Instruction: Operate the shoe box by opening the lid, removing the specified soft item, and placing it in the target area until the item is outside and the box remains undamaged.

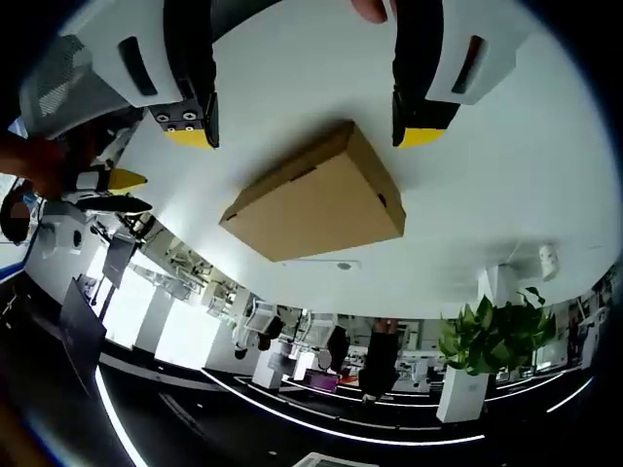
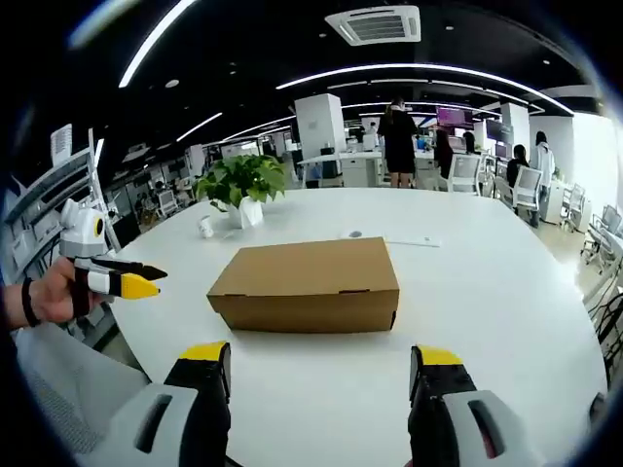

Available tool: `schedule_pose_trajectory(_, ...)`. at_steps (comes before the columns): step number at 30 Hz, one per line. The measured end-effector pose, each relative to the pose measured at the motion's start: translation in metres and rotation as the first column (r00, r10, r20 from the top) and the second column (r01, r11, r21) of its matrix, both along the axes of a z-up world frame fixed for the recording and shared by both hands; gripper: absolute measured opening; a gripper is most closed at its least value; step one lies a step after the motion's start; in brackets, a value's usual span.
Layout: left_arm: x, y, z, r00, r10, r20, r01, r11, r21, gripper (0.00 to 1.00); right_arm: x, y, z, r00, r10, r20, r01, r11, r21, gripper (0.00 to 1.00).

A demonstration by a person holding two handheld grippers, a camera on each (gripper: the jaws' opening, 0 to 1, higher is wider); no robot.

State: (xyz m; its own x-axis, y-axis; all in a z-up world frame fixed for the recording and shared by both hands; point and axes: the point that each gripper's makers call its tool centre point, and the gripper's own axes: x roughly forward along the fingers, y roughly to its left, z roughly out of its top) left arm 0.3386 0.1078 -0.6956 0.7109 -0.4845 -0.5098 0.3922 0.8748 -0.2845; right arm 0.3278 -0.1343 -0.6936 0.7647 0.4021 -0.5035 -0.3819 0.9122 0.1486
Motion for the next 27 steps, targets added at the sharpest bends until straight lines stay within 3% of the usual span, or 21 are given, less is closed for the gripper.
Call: schedule_pose_trajectory(27, -0.0004, 0.0004, -0.0009, 1.000, 0.002, -0.007, -0.002, 1.000, -0.001, 0.75, -0.0005, 0.0011, -0.0012, 1.000, 0.006, -0.003, -0.006, 1.000, -0.004, 0.74)
